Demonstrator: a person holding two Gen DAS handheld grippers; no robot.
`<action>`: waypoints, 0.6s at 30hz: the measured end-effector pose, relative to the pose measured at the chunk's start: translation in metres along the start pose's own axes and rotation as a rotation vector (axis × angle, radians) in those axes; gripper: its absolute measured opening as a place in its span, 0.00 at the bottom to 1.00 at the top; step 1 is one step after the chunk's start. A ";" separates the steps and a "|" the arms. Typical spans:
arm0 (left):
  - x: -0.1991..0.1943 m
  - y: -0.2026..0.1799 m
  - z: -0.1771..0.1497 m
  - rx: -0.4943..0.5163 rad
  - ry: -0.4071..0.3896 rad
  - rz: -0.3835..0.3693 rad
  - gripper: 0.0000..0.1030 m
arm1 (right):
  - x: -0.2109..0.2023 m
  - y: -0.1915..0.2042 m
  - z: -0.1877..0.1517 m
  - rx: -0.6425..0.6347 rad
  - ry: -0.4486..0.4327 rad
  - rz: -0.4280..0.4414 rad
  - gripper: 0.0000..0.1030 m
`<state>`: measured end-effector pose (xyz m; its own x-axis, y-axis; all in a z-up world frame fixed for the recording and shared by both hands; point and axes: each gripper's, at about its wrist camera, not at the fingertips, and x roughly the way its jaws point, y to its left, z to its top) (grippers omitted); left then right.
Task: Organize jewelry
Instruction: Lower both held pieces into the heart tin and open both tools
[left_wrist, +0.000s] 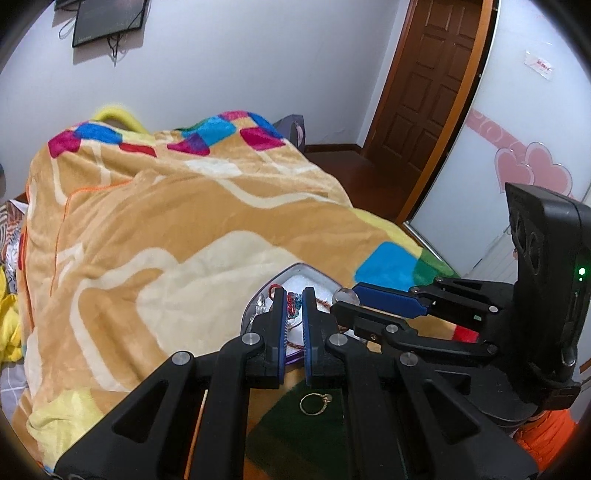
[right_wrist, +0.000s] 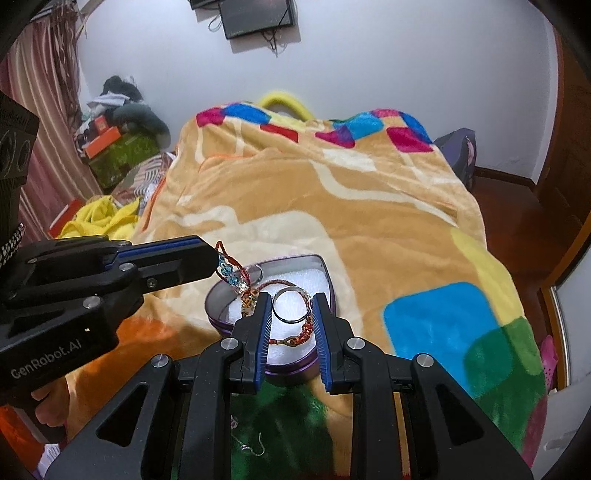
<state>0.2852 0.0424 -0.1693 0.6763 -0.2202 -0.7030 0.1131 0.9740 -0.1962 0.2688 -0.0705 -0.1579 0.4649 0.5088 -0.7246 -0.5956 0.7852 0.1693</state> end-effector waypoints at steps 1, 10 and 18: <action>0.001 0.001 -0.001 -0.003 0.004 0.001 0.06 | 0.002 0.000 0.000 -0.003 0.006 0.000 0.20; 0.005 0.003 -0.005 -0.006 0.021 -0.008 0.06 | 0.011 0.000 0.001 -0.022 0.042 0.000 0.20; -0.004 0.005 -0.002 -0.012 0.010 -0.010 0.06 | 0.016 0.002 0.003 -0.020 0.079 0.000 0.20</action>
<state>0.2815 0.0483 -0.1688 0.6675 -0.2307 -0.7080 0.1112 0.9710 -0.2116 0.2767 -0.0598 -0.1669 0.4122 0.4792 -0.7749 -0.6094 0.7772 0.1565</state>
